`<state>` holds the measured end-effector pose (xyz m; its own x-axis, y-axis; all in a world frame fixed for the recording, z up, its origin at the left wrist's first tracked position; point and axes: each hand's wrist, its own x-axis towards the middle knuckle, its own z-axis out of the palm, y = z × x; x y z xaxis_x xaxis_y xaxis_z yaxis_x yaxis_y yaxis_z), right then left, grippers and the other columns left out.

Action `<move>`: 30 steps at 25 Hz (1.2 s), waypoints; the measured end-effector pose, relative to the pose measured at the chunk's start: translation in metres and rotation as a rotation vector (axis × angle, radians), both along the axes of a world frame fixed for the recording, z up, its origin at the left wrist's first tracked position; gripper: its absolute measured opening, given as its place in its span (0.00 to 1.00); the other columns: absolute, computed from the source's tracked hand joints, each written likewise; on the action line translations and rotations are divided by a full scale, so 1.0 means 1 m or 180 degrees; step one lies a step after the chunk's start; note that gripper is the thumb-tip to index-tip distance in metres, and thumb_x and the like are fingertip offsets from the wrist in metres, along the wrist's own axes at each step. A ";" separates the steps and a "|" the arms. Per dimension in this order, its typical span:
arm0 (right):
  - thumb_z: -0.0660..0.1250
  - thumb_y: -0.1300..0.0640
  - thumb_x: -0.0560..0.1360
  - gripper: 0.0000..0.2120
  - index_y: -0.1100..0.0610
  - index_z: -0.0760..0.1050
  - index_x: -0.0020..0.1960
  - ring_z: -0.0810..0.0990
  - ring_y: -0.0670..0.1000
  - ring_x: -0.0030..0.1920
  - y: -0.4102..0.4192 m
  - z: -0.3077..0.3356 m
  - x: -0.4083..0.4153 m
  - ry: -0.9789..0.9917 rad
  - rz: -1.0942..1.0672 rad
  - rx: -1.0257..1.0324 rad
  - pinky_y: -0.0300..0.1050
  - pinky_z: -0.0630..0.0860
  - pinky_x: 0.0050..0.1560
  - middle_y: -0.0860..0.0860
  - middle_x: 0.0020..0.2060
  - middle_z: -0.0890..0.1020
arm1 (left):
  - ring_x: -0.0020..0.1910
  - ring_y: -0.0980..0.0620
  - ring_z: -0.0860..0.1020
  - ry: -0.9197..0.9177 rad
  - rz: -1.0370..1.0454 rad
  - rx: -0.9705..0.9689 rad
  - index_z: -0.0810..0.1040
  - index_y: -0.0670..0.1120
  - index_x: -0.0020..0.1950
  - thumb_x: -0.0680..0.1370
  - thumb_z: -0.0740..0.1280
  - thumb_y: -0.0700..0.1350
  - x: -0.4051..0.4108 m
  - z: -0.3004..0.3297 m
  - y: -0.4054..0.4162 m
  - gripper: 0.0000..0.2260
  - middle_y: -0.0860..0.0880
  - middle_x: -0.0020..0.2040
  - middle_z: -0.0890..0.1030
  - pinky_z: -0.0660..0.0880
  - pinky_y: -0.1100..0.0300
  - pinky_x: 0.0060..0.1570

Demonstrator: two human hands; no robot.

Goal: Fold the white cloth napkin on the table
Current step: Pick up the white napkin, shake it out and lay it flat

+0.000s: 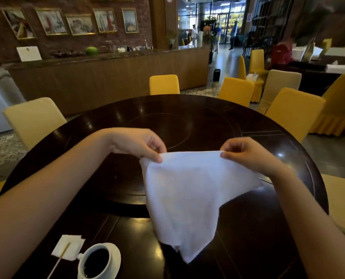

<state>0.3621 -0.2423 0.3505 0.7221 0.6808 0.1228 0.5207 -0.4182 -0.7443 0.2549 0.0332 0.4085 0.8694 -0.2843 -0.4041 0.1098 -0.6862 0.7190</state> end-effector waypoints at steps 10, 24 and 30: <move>0.67 0.60 0.74 0.04 0.54 0.80 0.46 0.79 0.49 0.45 0.016 -0.003 0.060 -0.0720 -0.0062 -0.1707 0.37 0.73 0.44 0.48 0.41 0.81 | 0.44 0.59 0.79 -0.0465 0.0936 0.1730 0.83 0.50 0.44 0.75 0.68 0.43 0.006 -0.059 0.071 0.05 0.54 0.42 0.82 0.75 0.64 0.44; 0.66 0.67 0.72 0.03 0.66 0.78 0.44 0.75 0.61 0.43 0.023 0.039 0.086 -0.3199 -0.1308 0.0906 0.48 0.69 0.40 0.63 0.39 0.78 | 0.43 0.43 0.77 -0.4719 0.2023 0.2325 0.80 0.37 0.45 0.74 0.66 0.33 -0.011 -0.016 0.064 0.04 0.39 0.41 0.79 0.71 0.55 0.43; 0.65 0.67 0.69 0.06 0.62 0.79 0.43 0.77 0.59 0.40 -0.029 -0.142 0.048 -0.2248 -0.0366 0.0052 0.41 0.69 0.43 0.57 0.39 0.78 | 0.41 0.46 0.79 -0.3583 0.1535 0.2171 0.81 0.39 0.43 0.73 0.67 0.37 -0.069 -0.200 0.032 0.04 0.43 0.41 0.80 0.73 0.58 0.42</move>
<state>0.4102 -0.2710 0.2081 0.5335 0.5992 0.5969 0.8338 -0.4910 -0.2523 0.1861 0.0649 0.2081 0.7699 0.0986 0.6305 0.0267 -0.9921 0.1226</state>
